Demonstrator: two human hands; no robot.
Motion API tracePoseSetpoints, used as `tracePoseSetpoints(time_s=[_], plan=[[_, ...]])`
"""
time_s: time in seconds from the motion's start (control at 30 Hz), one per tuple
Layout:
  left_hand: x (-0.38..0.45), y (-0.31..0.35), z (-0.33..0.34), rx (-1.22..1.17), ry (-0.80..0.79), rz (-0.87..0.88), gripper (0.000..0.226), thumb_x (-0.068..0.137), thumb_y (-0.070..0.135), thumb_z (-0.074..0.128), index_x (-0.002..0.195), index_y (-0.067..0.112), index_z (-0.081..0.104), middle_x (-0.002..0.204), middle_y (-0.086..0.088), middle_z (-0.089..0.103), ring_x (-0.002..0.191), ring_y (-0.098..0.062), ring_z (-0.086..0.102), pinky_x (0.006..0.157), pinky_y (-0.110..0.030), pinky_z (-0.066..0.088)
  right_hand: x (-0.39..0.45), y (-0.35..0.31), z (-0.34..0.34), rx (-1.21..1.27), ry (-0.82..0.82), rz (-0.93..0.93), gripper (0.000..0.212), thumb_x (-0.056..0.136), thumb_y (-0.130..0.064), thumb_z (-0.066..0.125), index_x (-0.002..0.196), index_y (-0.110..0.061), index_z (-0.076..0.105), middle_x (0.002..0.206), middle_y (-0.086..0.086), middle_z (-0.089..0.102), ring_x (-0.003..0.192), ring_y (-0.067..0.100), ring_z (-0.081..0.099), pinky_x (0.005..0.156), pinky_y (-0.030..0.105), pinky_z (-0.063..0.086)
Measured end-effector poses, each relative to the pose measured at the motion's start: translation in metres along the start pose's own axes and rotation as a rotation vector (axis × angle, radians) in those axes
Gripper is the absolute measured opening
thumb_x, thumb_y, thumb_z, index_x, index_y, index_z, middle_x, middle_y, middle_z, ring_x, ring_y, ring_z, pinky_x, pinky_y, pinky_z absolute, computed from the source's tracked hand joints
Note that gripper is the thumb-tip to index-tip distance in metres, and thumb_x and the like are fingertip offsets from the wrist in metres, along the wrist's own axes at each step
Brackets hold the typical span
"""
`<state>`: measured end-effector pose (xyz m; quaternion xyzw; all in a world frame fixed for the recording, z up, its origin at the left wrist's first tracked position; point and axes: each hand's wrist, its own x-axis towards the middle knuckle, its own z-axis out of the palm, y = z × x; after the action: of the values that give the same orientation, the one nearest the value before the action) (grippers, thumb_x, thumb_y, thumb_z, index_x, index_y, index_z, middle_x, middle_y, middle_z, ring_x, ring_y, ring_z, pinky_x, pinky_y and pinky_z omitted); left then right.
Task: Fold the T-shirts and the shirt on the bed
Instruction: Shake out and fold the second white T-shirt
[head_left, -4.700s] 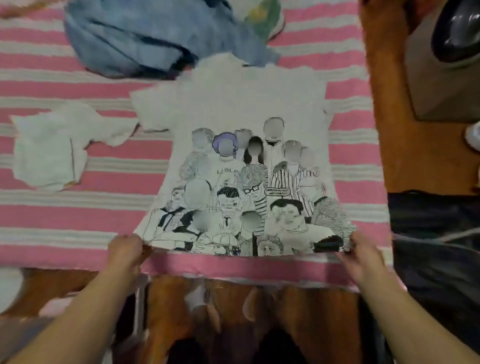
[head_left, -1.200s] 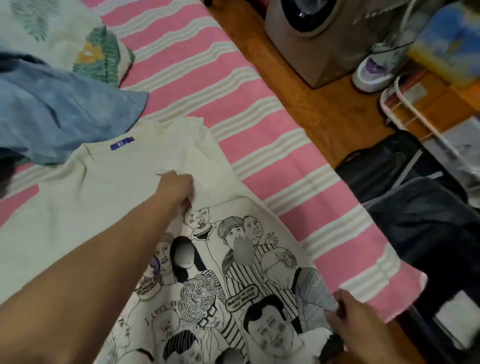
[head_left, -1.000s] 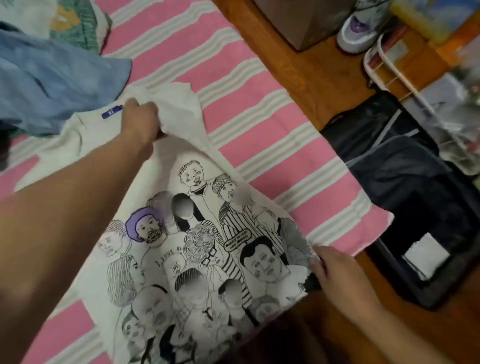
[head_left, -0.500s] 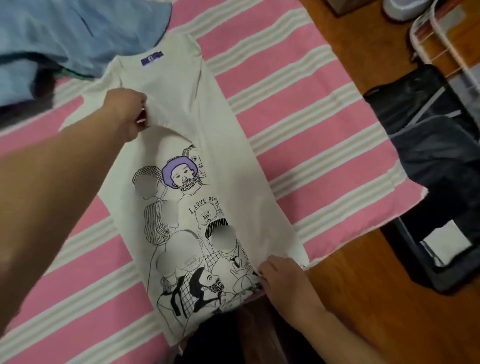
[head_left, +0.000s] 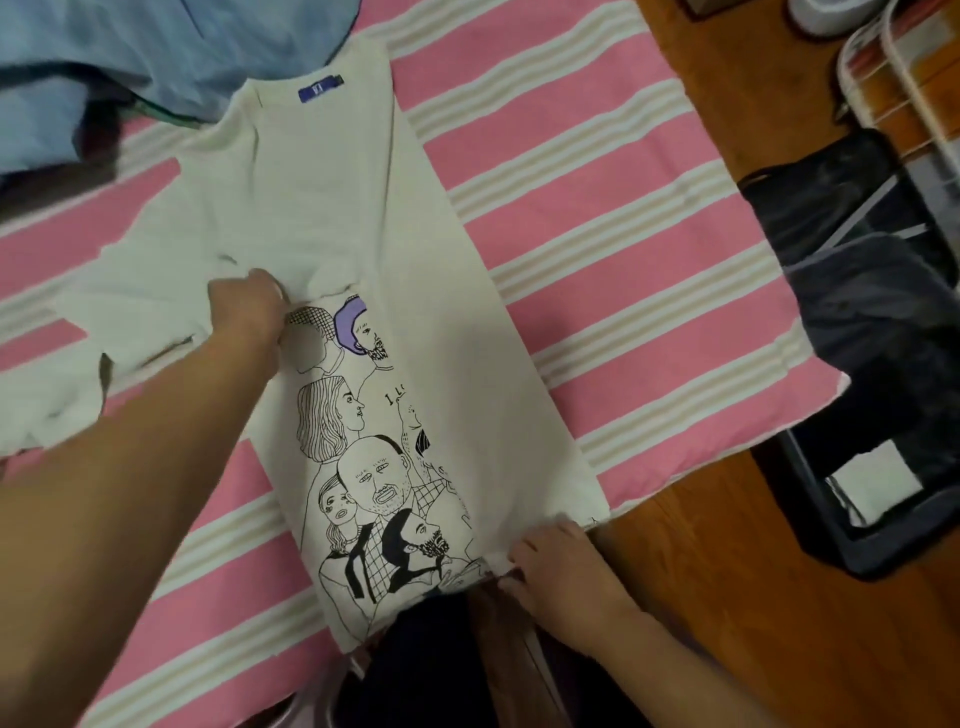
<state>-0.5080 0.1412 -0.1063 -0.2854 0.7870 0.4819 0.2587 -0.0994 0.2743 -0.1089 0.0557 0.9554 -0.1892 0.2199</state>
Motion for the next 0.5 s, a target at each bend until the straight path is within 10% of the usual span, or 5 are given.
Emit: tracePoseSetpoints(time_s=[0.27, 0.5], plan=[[-0.193, -0.22, 0.045, 0.303, -0.36, -0.185, 0.028, 0.093, 0.036, 0.064, 0.081, 0.011, 0.061, 0.077, -0.002, 0.068, 0.065, -0.023, 0.06, 0.064, -0.03, 0.043, 0.014, 0.085, -0.019, 0.544, 0.056, 0.758, 0.044, 0.094, -0.04, 0.068, 0.13, -0.019, 0.055, 0.113, -0.001, 0.061, 0.105, 0.019, 0.057, 0.093, 0.039, 0.051], [-0.23, -0.266, 0.075, 0.61, -0.323, -0.123, 0.035, 0.097, 0.033, 0.064, 0.071, 0.017, 0.046, 0.072, 0.003, 0.051, 0.077, -0.023, 0.054, 0.065, -0.031, 0.035, 0.014, 0.105, -0.018, 0.697, -0.328, 0.762, 0.02, 0.097, -0.029, 0.066, 0.11, -0.014, 0.07, 0.102, -0.002, 0.068, 0.093, 0.018, 0.064, 0.081, 0.029, 0.047]])
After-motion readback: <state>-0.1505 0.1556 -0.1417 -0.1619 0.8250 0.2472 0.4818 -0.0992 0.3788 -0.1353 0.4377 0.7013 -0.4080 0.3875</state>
